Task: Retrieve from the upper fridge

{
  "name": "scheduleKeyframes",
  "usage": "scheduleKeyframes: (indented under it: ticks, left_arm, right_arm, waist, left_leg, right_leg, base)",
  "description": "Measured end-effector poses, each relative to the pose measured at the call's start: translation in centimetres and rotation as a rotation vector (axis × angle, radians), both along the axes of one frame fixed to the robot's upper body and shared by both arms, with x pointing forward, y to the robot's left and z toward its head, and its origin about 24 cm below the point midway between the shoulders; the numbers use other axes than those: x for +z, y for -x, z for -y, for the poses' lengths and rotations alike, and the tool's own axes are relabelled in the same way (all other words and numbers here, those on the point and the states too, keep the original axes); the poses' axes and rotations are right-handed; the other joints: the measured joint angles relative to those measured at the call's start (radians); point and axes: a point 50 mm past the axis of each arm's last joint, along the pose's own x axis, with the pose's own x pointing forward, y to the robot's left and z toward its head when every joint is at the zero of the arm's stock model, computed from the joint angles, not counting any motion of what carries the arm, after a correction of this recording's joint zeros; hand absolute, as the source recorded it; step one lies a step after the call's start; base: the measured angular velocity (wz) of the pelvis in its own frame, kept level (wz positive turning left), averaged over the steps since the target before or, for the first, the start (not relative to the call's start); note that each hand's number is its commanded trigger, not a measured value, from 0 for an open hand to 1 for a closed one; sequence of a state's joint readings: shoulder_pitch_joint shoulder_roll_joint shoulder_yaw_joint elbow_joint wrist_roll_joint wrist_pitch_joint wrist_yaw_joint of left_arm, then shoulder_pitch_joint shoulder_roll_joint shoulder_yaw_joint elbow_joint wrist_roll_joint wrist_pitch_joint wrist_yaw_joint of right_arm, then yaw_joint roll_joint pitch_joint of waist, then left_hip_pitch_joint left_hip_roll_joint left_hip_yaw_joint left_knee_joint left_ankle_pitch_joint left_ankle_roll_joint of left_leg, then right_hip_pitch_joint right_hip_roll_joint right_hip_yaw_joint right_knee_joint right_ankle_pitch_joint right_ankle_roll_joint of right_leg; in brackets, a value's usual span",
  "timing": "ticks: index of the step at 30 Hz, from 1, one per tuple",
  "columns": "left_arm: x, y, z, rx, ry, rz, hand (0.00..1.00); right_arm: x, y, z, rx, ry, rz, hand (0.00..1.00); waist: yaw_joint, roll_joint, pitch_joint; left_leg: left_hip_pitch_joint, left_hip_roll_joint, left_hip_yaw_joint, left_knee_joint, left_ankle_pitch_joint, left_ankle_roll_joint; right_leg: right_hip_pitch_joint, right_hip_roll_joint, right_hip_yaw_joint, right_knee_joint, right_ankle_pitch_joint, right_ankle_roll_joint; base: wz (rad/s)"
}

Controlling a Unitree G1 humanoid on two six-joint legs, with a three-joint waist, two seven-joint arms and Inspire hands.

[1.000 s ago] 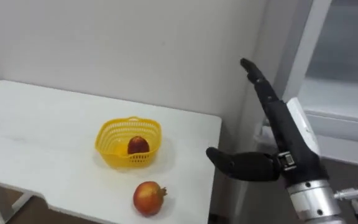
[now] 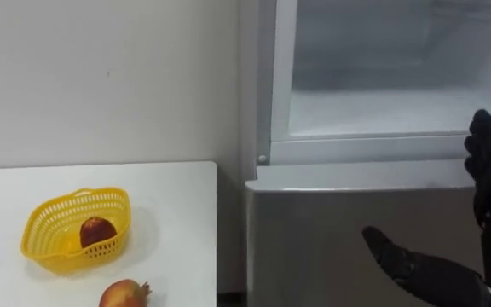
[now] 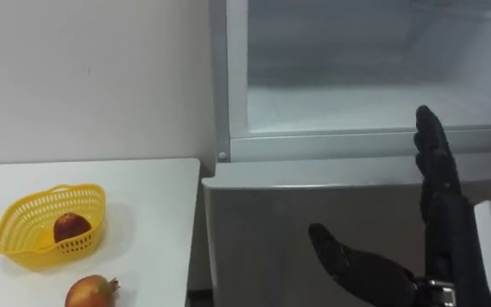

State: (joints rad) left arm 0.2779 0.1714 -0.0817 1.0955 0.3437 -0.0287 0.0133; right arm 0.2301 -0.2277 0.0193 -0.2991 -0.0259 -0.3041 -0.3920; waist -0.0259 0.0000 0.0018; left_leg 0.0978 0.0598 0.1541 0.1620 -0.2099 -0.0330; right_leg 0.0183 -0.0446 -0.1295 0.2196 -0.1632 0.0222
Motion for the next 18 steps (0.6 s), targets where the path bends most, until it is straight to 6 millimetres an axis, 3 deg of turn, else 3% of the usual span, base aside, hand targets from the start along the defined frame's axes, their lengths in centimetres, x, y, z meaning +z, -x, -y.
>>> scheduleKeyframes:
  ticks: [3,10,18]
  left_arm:
    - [0.0,0.1,-0.1,0.001,-0.007,0.000,0.00]
    - [0.1,0.0,-0.1,0.010,-0.019,0.023,0.00]
    - [0.2,0.8,-0.2,0.066,-0.046,0.030,0.00]
  right_arm:
    - [-2.9,0.5,0.9,0.000,-0.034,-0.146,0.00]
    - [-6.4,1.9,2.1,-0.036,-0.224,-0.315,0.00]
    - [-9.3,4.0,6.7,-0.433,-0.553,-0.341,0.00]
  waist:
    - [-0.004,-0.004,-0.0033]
    - [-0.017,-0.004,-0.0028]
    - [-0.053,0.005,-0.0041]
  left_leg:
    - [0.002,0.000,0.013,-0.005,0.000,0.000]
    - [0.002,-0.001,0.037,-0.004,0.000,0.000]
    - [0.003,-0.001,0.037,-0.002,0.000,0.000]
  right_leg:
    - [-0.005,0.001,0.009,-0.001,-0.001,0.001]
    - [-0.018,0.002,0.036,0.001,-0.001,0.002]
    - [-0.014,0.005,0.044,-0.001,-0.002,0.003]
  base:
    - [-0.08]
    - [-0.11]
    - [0.01]
